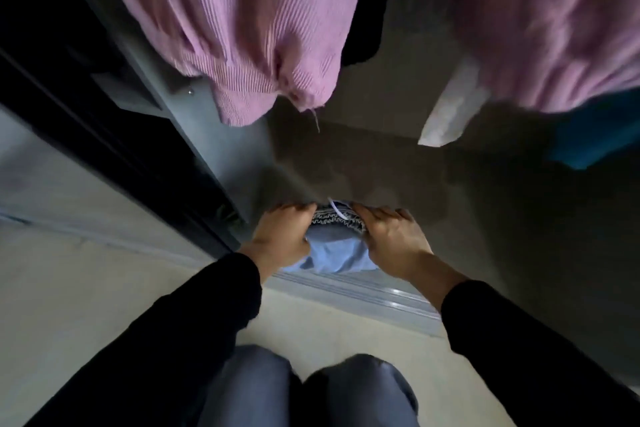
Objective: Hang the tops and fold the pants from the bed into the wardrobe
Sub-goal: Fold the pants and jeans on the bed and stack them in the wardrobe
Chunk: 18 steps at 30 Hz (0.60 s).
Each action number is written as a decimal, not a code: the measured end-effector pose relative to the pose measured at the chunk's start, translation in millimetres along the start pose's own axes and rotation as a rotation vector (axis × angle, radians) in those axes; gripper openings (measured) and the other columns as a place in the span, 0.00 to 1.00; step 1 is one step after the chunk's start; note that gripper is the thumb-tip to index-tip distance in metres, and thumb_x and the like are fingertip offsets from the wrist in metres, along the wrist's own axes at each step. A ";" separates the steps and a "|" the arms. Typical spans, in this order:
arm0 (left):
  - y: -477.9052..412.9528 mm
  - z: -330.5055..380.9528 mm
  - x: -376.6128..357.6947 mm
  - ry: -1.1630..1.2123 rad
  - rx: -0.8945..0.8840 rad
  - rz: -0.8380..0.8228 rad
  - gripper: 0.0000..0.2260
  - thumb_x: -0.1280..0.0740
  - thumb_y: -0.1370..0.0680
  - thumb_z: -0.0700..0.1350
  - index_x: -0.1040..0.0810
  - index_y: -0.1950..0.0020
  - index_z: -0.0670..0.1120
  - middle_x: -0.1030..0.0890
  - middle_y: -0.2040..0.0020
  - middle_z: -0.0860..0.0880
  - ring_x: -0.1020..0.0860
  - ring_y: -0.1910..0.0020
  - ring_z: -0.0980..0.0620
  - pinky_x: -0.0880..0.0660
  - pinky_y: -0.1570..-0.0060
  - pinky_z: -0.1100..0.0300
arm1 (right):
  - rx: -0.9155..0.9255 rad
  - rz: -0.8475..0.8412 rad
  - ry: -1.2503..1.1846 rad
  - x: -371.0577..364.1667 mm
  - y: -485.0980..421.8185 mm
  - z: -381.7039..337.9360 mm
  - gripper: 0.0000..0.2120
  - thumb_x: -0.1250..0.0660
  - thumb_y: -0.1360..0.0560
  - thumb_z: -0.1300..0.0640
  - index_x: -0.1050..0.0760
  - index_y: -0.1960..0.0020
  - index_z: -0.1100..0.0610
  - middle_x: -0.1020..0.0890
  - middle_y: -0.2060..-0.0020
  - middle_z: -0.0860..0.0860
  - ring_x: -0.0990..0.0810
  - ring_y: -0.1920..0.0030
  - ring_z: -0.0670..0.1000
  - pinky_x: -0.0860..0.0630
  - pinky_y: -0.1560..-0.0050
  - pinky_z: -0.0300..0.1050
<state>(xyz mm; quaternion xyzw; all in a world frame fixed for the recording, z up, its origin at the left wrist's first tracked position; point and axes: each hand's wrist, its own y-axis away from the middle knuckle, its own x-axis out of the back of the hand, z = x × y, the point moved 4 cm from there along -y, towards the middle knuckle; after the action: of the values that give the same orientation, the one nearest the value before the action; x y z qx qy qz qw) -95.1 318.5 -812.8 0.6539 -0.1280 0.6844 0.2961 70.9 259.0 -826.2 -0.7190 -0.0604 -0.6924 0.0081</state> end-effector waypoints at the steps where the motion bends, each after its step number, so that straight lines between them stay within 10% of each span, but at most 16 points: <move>1: -16.9 -11.5 -11.1 -0.021 -0.012 0.004 0.21 0.35 0.32 0.40 0.28 0.39 0.47 0.20 0.43 0.44 0.23 0.42 0.41 0.26 0.50 0.53 | -0.003 0.017 0.006 -14.2 -17.3 1.8 0.30 0.35 0.28 0.57 0.36 0.26 0.53 0.20 0.40 0.53 0.23 0.40 0.56 0.31 0.40 0.50; 14: -178.7 -89.3 -64.7 -0.247 -0.164 0.354 0.18 0.36 0.27 0.42 0.29 0.38 0.46 0.21 0.45 0.44 0.24 0.44 0.42 0.34 0.56 0.55 | -0.045 0.270 0.059 -97.1 -173.9 46.6 0.28 0.39 0.24 0.54 0.39 0.26 0.50 0.23 0.37 0.54 0.25 0.39 0.57 0.32 0.40 0.52; 18: -215.2 -102.0 -48.7 -0.252 -0.141 0.443 0.22 0.36 0.28 0.39 0.30 0.33 0.43 0.21 0.44 0.40 0.25 0.42 0.40 0.34 0.38 0.51 | -0.071 0.309 0.141 -80.1 -214.7 59.5 0.25 0.40 0.23 0.56 0.37 0.27 0.53 0.22 0.39 0.55 0.25 0.40 0.58 0.32 0.42 0.53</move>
<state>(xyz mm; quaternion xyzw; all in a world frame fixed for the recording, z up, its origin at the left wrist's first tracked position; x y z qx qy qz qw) -56.9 534.7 -917.1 0.6679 -0.3510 0.6350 0.1656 106.4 471.8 -924.0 -0.6693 0.0760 -0.7331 0.0935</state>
